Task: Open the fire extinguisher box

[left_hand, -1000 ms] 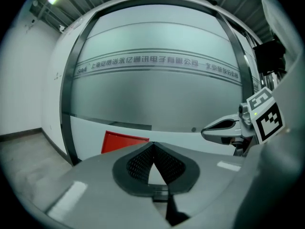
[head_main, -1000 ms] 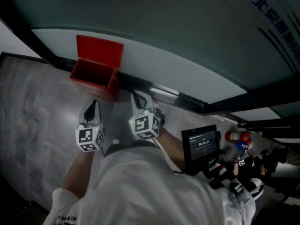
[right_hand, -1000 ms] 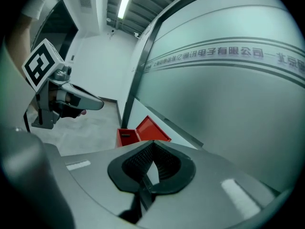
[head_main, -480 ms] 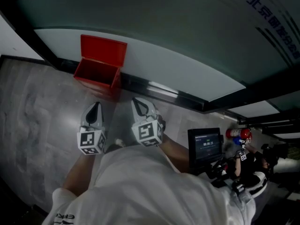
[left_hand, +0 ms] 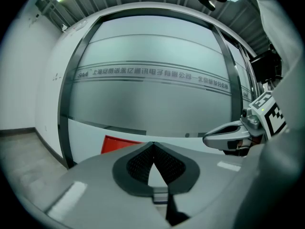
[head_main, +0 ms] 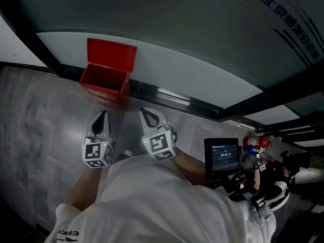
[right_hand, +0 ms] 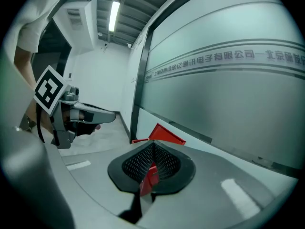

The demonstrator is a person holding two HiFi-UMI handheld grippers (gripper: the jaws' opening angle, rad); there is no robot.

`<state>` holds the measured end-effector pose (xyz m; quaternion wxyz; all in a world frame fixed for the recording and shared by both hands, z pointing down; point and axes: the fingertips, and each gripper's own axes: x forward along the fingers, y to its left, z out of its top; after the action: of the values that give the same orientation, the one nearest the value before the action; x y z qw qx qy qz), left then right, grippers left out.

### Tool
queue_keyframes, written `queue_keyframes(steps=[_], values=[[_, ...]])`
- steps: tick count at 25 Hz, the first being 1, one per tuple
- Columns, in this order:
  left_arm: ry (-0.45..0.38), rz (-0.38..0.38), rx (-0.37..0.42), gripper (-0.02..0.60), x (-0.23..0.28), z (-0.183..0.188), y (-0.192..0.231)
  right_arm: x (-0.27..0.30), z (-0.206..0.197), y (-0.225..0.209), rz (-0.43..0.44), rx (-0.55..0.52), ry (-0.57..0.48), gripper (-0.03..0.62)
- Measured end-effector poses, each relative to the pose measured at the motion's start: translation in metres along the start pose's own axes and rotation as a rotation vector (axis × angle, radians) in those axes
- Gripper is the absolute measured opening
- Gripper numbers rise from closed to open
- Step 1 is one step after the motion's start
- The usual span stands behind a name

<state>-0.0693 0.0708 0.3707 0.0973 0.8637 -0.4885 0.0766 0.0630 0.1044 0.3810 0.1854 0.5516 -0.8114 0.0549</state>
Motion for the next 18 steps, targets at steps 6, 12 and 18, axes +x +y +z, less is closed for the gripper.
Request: queue_keyframes(steps=[6, 12, 18], values=[[-0.003, 0.001, 0.001, 0.003, -0.011, 0.000, 0.002, -0.006, 0.004, 0.010, 0.004, 0.003, -0.006, 0.011], [-0.002, 0.008, 0.001, 0.003, -0.008, 0.002, 0.006, -0.002, 0.007, 0.009, 0.007, 0.000, -0.012, 0.011], [-0.009, 0.015, -0.003, 0.003, -0.039, -0.006, 0.009, -0.019, 0.006, 0.030, 0.001, -0.019, -0.020, 0.011]])
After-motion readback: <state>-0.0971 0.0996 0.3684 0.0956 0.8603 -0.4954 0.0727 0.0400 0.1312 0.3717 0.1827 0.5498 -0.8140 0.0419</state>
